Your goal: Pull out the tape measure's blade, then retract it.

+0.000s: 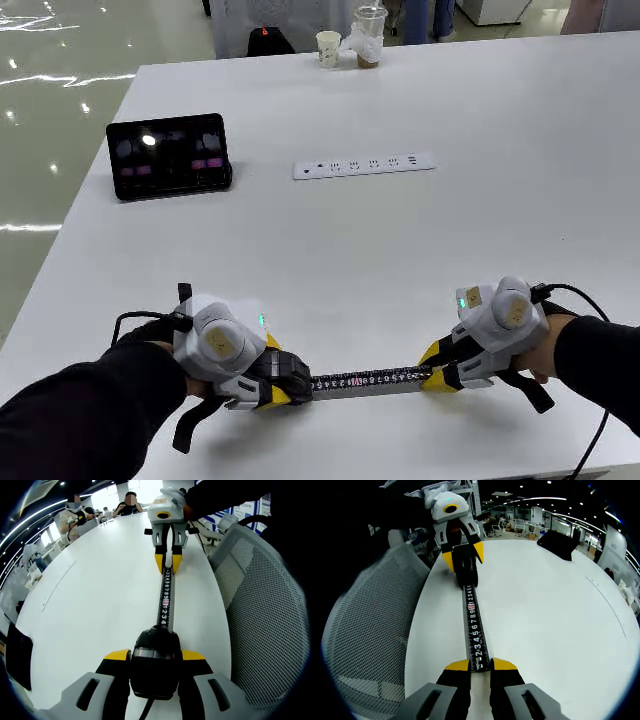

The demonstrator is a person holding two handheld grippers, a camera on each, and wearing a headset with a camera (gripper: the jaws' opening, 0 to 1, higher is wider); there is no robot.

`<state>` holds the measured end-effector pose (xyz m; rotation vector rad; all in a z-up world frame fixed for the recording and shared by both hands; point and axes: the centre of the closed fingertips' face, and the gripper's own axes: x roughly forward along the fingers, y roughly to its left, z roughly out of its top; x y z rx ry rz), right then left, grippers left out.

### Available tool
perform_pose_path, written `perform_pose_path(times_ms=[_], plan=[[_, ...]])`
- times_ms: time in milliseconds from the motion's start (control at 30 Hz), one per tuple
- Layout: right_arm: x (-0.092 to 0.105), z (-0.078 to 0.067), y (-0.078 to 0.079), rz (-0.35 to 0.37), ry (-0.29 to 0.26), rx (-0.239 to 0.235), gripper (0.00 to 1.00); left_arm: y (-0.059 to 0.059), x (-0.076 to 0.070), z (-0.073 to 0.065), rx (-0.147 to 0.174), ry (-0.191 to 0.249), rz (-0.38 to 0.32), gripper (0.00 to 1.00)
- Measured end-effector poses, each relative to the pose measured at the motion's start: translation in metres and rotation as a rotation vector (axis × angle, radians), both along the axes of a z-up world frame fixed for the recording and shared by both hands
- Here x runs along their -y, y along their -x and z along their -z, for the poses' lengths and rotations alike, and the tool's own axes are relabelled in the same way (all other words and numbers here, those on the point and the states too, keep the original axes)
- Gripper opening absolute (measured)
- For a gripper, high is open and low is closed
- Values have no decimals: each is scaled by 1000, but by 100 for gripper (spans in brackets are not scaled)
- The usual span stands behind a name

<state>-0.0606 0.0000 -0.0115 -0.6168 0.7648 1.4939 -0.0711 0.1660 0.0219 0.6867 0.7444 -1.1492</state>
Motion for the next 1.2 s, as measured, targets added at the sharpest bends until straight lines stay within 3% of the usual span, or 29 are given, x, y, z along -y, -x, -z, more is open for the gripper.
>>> perform_pose_path(times_ms=[700, 1200], plan=[[9, -1, 1, -1, 5, -3, 11, 0, -1, 0, -1, 0, 0, 31], [28, 0, -3, 9, 19, 0, 11, 1, -1, 0, 3, -2, -2, 31]])
